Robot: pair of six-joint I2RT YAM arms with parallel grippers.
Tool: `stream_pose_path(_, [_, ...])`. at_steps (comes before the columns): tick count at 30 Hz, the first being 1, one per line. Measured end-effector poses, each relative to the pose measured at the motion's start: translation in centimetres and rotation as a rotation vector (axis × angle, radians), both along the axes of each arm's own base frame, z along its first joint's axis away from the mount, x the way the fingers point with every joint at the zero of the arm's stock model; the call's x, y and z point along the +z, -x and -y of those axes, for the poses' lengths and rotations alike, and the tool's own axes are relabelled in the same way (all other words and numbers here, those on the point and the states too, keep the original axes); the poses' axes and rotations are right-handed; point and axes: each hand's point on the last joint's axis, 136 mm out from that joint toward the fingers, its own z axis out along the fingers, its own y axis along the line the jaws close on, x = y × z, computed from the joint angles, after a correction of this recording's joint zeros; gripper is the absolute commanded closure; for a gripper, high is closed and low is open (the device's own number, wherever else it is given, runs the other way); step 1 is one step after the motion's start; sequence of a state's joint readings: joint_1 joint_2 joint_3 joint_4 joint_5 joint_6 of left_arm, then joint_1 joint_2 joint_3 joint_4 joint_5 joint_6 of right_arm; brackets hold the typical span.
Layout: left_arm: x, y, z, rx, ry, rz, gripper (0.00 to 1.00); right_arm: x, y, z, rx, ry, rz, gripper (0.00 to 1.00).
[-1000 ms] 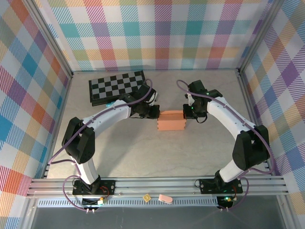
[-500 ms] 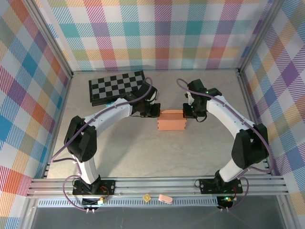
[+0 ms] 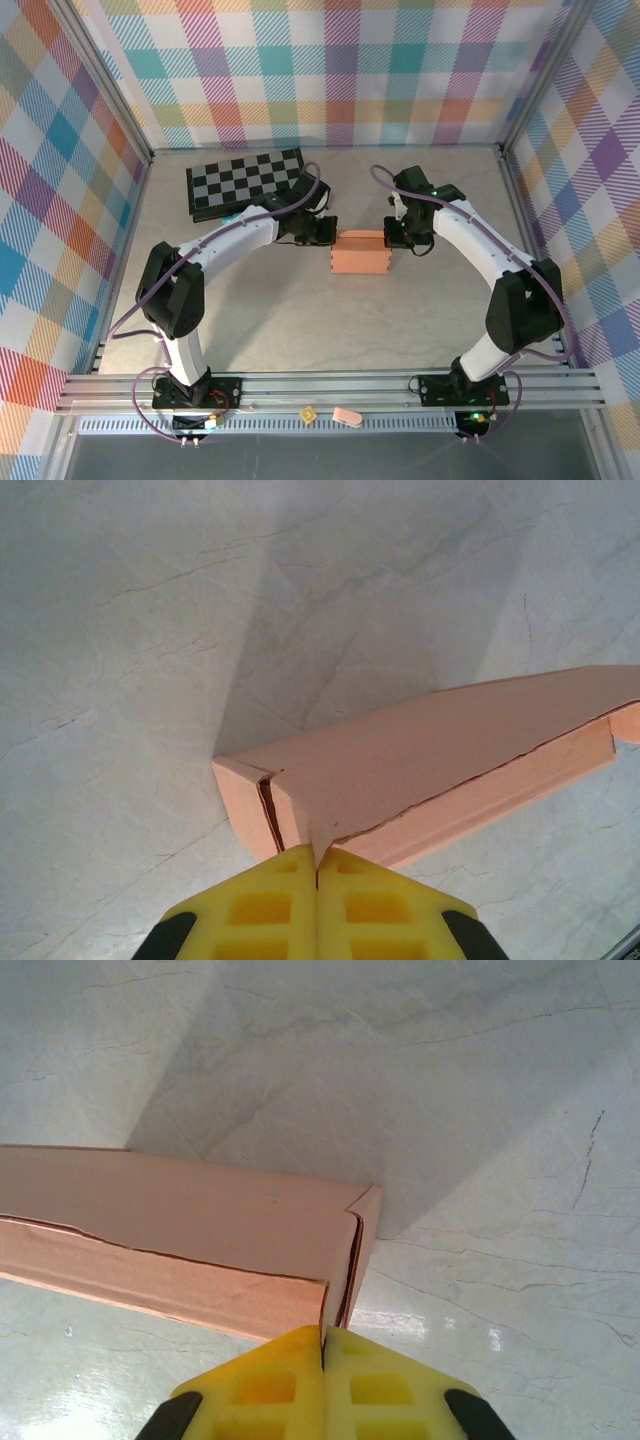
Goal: Fold the paper box
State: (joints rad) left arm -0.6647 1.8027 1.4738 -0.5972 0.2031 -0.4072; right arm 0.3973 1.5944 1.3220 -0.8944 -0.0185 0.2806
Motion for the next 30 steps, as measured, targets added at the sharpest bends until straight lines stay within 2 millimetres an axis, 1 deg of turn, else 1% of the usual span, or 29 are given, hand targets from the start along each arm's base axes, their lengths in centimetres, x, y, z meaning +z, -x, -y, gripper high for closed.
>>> stream_pose_path(8, [-0.7,0.5,0.0,-0.010,0.010,0.022,0.96,-1.0,0.8,0.2,0.031,0.007,0.006,1.00])
stream_pose_path(14, [-0.8,0.9,0.1,-0.019,0.010,0.028,0.96,-1.2,1.1,0.4,0.035,0.005,0.015,1.00])
stream_pose_path(20, [-1.0,1.3,0.0,-0.022,0.002,0.029,0.96,-1.1,1.2,0.2,0.036,-0.003,0.010,0.84])
stream_pose_path(24, [-1.0,1.2,-0.1,-0.021,-0.004,0.035,0.96,-0.8,1.5,0.0,0.017,-0.026,0.005,0.67])
stream_pose_path(27, [-1.0,1.2,-0.1,-0.021,-0.006,0.037,0.96,0.2,2.0,0.0,-0.010,-0.052,0.007,0.58])
stream_pose_path(30, [-1.0,1.3,-0.1,-0.023,-0.010,0.041,0.96,1.8,2.5,-0.3,-0.052,-0.106,0.021,0.48])
